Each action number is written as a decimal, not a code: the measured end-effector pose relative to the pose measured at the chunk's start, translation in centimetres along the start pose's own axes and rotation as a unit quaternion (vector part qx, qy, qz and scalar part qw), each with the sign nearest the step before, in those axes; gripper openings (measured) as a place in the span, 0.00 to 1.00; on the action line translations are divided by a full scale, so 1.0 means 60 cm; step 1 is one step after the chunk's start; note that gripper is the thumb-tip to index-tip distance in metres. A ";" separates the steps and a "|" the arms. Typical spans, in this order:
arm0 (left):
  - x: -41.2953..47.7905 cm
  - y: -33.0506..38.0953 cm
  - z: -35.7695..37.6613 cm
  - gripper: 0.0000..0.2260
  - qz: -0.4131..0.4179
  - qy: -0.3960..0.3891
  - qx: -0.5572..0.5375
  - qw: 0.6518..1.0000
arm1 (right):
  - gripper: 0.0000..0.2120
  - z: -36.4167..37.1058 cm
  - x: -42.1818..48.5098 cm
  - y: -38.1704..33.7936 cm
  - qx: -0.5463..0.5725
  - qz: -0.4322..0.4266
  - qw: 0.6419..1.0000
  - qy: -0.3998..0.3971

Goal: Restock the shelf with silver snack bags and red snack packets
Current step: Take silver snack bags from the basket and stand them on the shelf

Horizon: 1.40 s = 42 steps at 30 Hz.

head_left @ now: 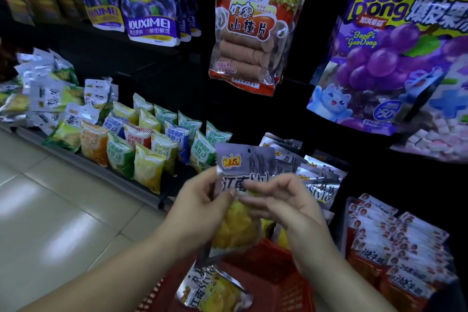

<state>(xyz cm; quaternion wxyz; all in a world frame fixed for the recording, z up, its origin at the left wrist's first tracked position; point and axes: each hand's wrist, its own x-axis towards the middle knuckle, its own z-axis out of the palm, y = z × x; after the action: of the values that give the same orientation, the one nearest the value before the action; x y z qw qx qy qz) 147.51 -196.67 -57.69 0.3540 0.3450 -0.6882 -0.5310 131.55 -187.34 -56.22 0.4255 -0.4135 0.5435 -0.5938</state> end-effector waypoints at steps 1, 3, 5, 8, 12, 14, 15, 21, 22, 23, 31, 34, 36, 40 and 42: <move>0.003 0.000 -0.008 0.11 -0.022 -0.017 -0.033 0.999 | 0.08 -0.006 0.005 0.002 -0.062 -0.020 0.996 0.060; 0.010 -0.002 -0.022 0.11 -0.060 -0.031 -0.083 0.994 | 0.17 -0.019 0.014 0.001 -0.162 -0.041 0.977 0.130; 0.010 0.003 -0.026 0.12 -0.075 -0.054 -0.116 0.989 | 0.29 -0.029 0.020 0.005 -0.141 -0.015 0.984 0.110; 0.012 0.004 -0.025 0.13 -0.081 -0.092 -0.114 0.986 | 0.36 -0.033 0.026 0.014 -0.072 0.027 0.994 0.078; 0.040 -0.026 -0.020 0.09 -0.089 -0.023 -0.009 0.996 | 0.36 -0.032 0.030 0.019 -0.149 -0.012 0.983 0.107; 0.055 -0.035 -0.017 0.05 -0.084 0.002 0.028 0.996 | 0.36 -0.031 0.036 0.014 -0.209 -0.007 0.972 0.109; 0.061 -0.038 -0.018 0.03 -0.084 0.014 0.031 0.996 | 0.33 -0.030 0.040 0.010 -0.226 -0.008 0.968 0.111; 0.050 -0.012 -0.049 0.05 -0.083 0.010 0.007 0.996 | 0.15 -0.018 0.047 -0.014 -0.236 -0.036 0.966 0.097; 0.048 -0.007 -0.055 0.05 -0.082 0.014 0.015 0.996 | 0.14 -0.013 0.045 -0.018 -0.243 -0.040 0.965 0.088; 0.048 -0.004 -0.061 0.05 -0.081 0.023 0.021 0.996 | 0.14 -0.008 0.043 -0.023 -0.252 -0.044 0.963 0.079; 0.126 -0.019 -0.085 0.04 -0.061 0.062 0.043 0.995 | 0.23 0.025 0.125 -0.040 -0.346 -0.143 0.927 0.027; 0.198 -0.051 -0.089 0.03 -0.060 0.103 0.027 0.993 | 0.26 0.024 0.195 -0.002 -0.385 -0.196 0.902 -0.011; 0.253 -0.080 -0.087 0.03 -0.067 0.093 0.028 0.993 | 0.25 0.014 0.250 0.032 -0.359 -0.174 0.917 0.015; 0.351 -0.156 -0.072 0.03 -0.086 0.069 0.015 0.994 | 0.11 -0.015 0.356 0.127 -0.354 -0.123 0.923 0.081; 0.384 -0.203 -0.066 0.06 -0.127 0.064 0.001 0.990 | 0.08 -0.029 0.401 0.174 -0.362 -0.090 0.925 0.071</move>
<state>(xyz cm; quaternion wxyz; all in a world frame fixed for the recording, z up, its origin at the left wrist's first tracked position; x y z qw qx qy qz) 140.35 -220.61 -66.07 0.3265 0.4634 -0.6151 -0.5480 123.36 -210.27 -66.09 0.1526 -0.5434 0.7108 -0.4199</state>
